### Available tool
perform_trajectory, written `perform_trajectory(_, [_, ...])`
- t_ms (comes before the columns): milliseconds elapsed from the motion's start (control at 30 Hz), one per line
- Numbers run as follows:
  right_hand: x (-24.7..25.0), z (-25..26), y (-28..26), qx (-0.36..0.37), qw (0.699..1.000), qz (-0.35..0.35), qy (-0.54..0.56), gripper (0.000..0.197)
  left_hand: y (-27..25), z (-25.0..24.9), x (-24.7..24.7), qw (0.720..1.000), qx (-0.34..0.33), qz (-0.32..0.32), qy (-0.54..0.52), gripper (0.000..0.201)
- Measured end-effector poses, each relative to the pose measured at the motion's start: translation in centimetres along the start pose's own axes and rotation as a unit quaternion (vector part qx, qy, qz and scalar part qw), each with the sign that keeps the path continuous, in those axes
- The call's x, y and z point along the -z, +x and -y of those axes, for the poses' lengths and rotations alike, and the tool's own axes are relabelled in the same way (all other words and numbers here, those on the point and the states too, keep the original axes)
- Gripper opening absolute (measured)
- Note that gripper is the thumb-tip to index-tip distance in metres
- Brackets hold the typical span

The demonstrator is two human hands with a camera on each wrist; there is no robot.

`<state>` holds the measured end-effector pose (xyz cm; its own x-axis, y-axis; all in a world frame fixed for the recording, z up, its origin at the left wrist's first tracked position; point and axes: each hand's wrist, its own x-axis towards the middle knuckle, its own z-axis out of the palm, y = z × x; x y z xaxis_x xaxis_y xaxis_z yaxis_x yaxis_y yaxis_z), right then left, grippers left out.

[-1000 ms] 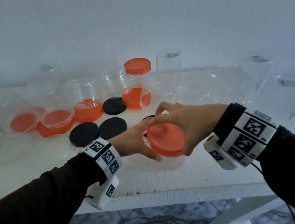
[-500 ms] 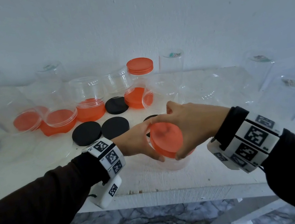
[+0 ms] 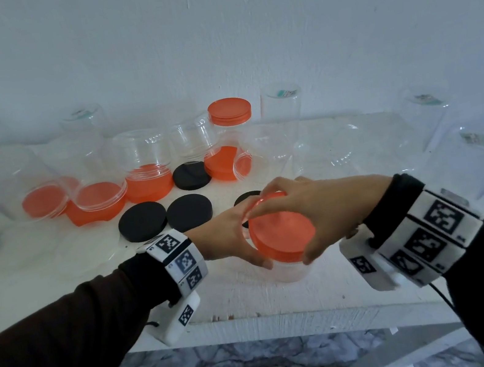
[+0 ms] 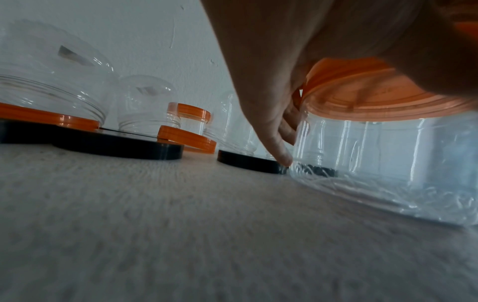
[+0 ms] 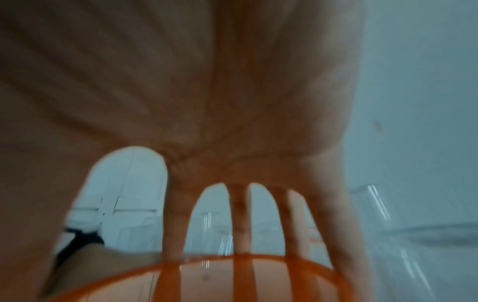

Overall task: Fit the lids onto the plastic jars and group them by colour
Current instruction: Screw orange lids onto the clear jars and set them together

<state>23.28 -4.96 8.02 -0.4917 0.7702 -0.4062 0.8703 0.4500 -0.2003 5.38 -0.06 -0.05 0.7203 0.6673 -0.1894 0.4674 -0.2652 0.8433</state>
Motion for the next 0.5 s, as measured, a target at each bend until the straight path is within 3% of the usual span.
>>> perform_trajectory(200, [-0.5,0.8,0.2,-0.035,0.994,-0.072,-0.074,0.092,0.1,0.0,0.0,1.0,0.002,0.002,-0.004,0.087])
perform_trajectory(500, [-0.6,1.2,-0.1,-0.044,0.99,-0.108,-0.083,0.092,0.1,0.0,-0.1,1.0,-0.007,-0.002,0.0,0.095])
